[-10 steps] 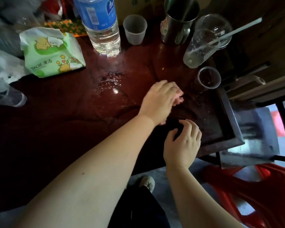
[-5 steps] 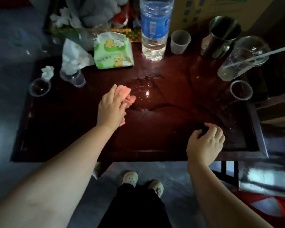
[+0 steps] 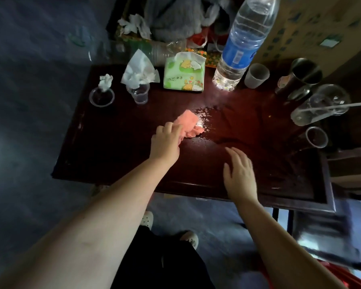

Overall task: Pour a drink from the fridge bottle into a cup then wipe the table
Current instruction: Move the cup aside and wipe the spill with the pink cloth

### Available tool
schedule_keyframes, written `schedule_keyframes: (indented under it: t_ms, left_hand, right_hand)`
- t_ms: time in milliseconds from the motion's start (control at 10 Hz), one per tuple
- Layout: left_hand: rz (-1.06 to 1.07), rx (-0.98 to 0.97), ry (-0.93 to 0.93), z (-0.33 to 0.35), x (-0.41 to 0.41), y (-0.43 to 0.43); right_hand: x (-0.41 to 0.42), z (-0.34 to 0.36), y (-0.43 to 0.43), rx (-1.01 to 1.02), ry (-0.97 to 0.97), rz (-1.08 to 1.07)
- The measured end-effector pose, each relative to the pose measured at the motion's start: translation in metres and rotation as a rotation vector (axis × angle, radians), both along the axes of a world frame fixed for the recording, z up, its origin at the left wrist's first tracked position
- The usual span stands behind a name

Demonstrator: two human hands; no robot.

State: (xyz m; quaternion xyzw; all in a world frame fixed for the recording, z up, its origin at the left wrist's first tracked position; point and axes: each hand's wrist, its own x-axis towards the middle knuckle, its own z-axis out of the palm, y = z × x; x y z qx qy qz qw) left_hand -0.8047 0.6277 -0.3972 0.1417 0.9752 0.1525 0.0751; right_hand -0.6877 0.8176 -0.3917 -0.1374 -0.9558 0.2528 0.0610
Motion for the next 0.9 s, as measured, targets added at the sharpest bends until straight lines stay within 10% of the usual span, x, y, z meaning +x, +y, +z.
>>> schedule_keyframes:
  t_ms: [300,900]
  left_hand:
    - [-0.319,0.127,0.081,-0.012,0.000,-0.124]
    - [-0.204,0.188,-0.066,0.018,0.025,-0.255]
  right_hand:
    - [-0.087,0.017,-0.119,0.016,-0.265,0.359]
    - [-0.069,0.020,-0.259,-0.048,-0.352,0.357]
